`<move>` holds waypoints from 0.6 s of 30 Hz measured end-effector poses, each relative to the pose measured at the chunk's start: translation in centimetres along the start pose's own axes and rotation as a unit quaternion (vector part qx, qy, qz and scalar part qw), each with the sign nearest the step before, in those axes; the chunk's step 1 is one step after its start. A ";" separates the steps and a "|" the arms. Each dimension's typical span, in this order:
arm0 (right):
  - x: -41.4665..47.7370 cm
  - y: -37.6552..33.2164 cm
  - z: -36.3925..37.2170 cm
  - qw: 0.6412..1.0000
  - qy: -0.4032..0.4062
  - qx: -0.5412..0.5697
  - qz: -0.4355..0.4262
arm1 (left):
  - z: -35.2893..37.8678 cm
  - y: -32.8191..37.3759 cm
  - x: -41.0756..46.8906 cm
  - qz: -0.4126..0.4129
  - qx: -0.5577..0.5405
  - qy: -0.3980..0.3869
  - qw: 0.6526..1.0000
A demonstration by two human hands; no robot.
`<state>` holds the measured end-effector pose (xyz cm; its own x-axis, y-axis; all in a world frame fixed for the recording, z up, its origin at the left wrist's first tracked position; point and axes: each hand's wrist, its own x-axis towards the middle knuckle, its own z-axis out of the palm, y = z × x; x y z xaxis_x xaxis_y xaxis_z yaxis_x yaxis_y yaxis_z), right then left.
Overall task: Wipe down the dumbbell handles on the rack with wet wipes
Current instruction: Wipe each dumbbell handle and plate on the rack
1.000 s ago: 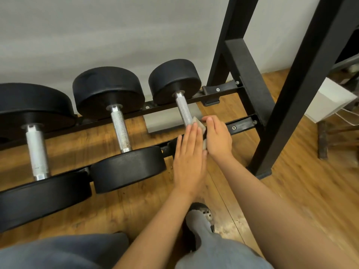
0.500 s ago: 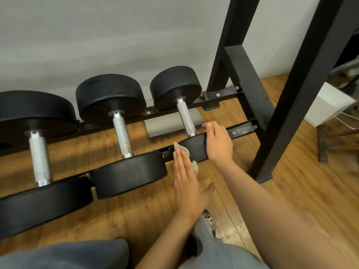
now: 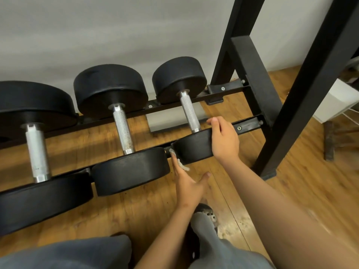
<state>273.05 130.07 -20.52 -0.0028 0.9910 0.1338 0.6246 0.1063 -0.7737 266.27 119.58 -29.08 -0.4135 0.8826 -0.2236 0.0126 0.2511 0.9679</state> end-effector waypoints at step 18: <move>0.2 0.2 0.0 1.000 0.002 0.005 -0.002 | 1.2 2.6 -1.2 0.029 -0.018 0.066 0.997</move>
<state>273.23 130.32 -20.65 -0.0014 0.9903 0.1390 0.6172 0.1102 -0.7791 267.89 119.63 -26.43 -0.5290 0.8349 -0.1518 0.0091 0.1844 0.9828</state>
